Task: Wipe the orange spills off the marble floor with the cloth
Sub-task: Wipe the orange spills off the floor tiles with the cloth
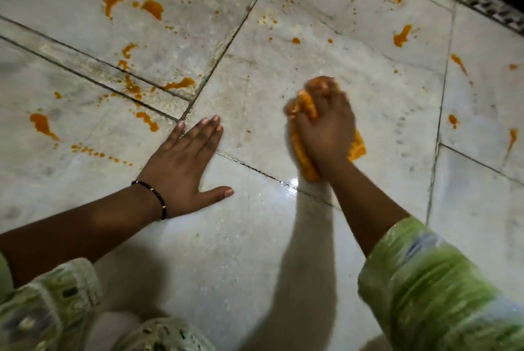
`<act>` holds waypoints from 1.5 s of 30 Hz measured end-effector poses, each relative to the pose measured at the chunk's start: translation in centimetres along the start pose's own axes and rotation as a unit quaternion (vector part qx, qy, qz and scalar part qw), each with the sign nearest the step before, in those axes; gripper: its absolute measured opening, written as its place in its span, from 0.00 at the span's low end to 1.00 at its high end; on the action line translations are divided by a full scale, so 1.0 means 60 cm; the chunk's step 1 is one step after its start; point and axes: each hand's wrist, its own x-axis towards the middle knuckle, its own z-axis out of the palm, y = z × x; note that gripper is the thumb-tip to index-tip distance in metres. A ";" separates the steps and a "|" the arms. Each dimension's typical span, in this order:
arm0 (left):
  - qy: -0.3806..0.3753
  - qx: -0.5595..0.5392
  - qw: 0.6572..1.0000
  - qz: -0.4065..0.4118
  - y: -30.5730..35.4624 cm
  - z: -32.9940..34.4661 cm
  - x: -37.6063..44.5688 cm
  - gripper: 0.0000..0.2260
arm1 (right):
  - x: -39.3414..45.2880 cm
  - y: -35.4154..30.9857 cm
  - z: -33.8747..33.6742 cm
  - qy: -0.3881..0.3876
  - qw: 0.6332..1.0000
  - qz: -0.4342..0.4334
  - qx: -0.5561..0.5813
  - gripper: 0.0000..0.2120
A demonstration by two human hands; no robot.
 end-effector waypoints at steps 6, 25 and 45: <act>-0.003 -0.004 1.000 0.001 0.000 -0.001 -0.002 0.45 | -0.171 0.069 -0.062 -0.107 0.952 -0.281 0.060 0.28; -0.279 0.125 0.952 -0.027 0.015 -0.078 0.039 0.50 | -0.019 0.053 -0.034 -0.161 0.876 -0.446 0.087 0.31; -0.222 0.089 0.947 -0.215 -0.124 -0.159 -0.192 0.52 | -0.167 0.077 -0.078 -0.130 0.967 -0.200 0.086 0.28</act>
